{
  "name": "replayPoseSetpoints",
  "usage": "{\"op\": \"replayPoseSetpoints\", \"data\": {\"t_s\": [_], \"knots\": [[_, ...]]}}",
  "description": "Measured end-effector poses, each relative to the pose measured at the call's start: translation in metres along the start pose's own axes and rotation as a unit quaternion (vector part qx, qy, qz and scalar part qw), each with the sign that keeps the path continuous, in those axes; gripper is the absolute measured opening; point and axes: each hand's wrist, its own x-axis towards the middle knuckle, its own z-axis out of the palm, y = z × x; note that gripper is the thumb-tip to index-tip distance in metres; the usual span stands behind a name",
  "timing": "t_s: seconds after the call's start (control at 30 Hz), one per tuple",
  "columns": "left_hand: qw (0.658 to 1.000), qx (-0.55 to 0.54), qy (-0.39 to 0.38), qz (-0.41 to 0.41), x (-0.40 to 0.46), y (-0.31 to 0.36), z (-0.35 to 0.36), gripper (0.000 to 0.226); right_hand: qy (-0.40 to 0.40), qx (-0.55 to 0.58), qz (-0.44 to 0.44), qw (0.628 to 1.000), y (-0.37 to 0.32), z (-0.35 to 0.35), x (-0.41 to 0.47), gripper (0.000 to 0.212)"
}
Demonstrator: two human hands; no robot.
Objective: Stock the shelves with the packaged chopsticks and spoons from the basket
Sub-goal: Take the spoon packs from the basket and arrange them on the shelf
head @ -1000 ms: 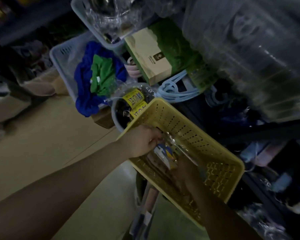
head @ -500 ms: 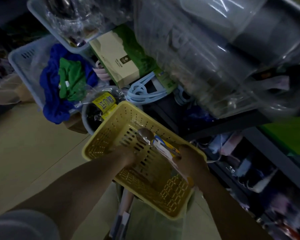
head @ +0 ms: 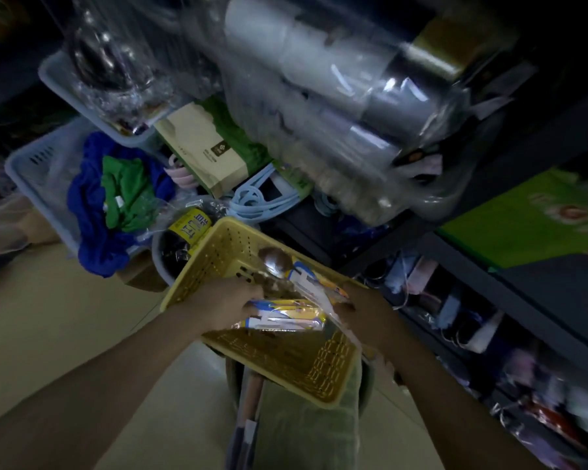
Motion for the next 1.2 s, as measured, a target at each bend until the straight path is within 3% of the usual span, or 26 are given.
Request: {"op": "replayPoseSetpoints", "data": {"t_s": [0.07, 0.13, 0.2, 0.27, 0.43, 0.53, 0.6, 0.7, 0.83, 1.0, 1.1, 1.2], "knots": [[0.999, -0.012, 0.048, 0.005, -0.022, 0.006, -0.013, 0.022, 0.054, 0.067, -0.052, 0.995, -0.004, -0.015, -0.021, 0.014], [0.991, -0.085, 0.101, 0.011, -0.045, 0.018, -0.023, 0.019, 0.092, 0.108, -0.100, 0.985, -0.011, -0.033, -0.047, 0.022], [0.970, -0.193, 0.150, 0.013, -0.064, 0.032, -0.030, 0.008, 0.119, 0.147, -0.120, 0.975, -0.015, -0.051, -0.074, 0.024], [0.937, -0.303, 0.171, 0.022, -0.086, 0.052, -0.040, 0.020, 0.153, 0.167, -0.141, 0.964, -0.015, -0.069, -0.101, 0.026], [0.913, -0.319, 0.236, 0.089, -0.123, 0.109, -0.057, 0.020, 0.216, 0.182, -0.190, 0.940, -0.005, -0.115, -0.169, 0.033], [0.902, -0.326, 0.257, 0.120, -0.140, 0.165, -0.070, 0.009, 0.264, 0.205, -0.206, 0.920, 0.007, -0.141, -0.212, 0.021], [0.888, -0.338, 0.274, 0.148, -0.145, 0.205, -0.076, 0.016, 0.284, 0.246, -0.207, 0.903, 0.019, -0.162, -0.240, 0.018], [0.868, -0.369, 0.281, 0.180, -0.149, 0.272, -0.083, 0.010, 0.316, 0.295, -0.215, 0.876, 0.041, -0.196, -0.285, 0.018], [0.825, -0.465, 0.261, 0.189, -0.147, 0.358, -0.090, 0.019, 0.400, 0.350, -0.237, 0.813, 0.072, -0.239, -0.335, 0.038], [0.754, -0.600, 0.202, 0.178, -0.134, 0.439, -0.105, 0.030, 0.522, 0.385, -0.175, 0.741, 0.117, -0.306, -0.361, 0.022], [0.742, -0.611, 0.198, 0.193, -0.129, 0.476, -0.117, 0.022, 0.523, 0.358, -0.103, 0.767, 0.149, -0.348, -0.348, 0.021], [0.740, -0.619, 0.176, 0.196, -0.120, 0.503, -0.129, 0.022, 0.526, 0.252, -0.023, 0.812, 0.175, -0.369, -0.330, 0.014]]}}
